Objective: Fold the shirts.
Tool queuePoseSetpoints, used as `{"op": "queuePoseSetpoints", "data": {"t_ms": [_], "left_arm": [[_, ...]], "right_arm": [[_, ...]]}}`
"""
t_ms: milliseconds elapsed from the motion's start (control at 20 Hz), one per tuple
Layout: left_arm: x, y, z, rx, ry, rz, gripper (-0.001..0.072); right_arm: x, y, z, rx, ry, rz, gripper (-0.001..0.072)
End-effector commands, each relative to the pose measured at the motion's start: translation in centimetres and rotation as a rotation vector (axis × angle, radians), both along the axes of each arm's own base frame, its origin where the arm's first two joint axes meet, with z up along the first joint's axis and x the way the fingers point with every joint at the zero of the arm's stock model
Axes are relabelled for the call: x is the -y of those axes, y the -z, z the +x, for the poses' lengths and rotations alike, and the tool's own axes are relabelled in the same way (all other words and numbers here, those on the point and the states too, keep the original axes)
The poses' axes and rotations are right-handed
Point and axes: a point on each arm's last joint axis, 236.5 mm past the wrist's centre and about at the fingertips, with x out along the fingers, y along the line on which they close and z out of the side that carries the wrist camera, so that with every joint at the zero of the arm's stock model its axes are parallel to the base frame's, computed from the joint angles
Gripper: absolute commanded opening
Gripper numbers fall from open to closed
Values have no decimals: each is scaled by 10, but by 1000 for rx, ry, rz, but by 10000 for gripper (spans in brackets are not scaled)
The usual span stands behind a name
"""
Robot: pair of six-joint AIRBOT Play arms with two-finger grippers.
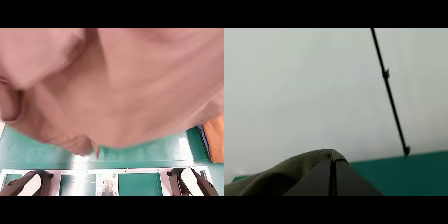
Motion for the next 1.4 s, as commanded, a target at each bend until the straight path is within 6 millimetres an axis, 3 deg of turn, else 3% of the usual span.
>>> {"op": "queuePoseSetpoints", "data": {"t_ms": [0,150,250,350,450,550,600,700,800,950,1200,1350], "left_arm": [[9,131,64,-302,117,-149,33],[17,262,124,-526,135,-183,33],[11,334,164,-633,86,-237,33],[2,382,197,-685,29,-323,33],[-8,408,224,-685,-12,-341,33],[-9,411,244,-668,-10,-364,33],[-10,408,253,-649,-9,-364,33],[-13,402,262,-624,-11,-352,33],[-14,404,258,-647,-3,-346,33],[-14,413,225,-785,83,-319,33],[-31,431,131,-1167,192,-141,32],[-39,446,91,-1341,197,-40,32]], "right_arm": [[-6,151,79,-277,-106,160,12],[-2,302,141,-543,-97,309,11],[-2,383,170,-687,-112,390,11],[2,445,193,-789,-119,498,11],[3,486,213,-856,-148,549,11],[7,501,235,-874,-162,589,11],[11,499,246,-860,-162,594,11],[18,484,264,-819,-172,585,11],[19,468,265,-803,-209,573,11],[10,456,235,-874,-346,578,11],[1,478,159,-1175,-426,444,10],[-10,483,121,-1281,-462,408,11]]}}
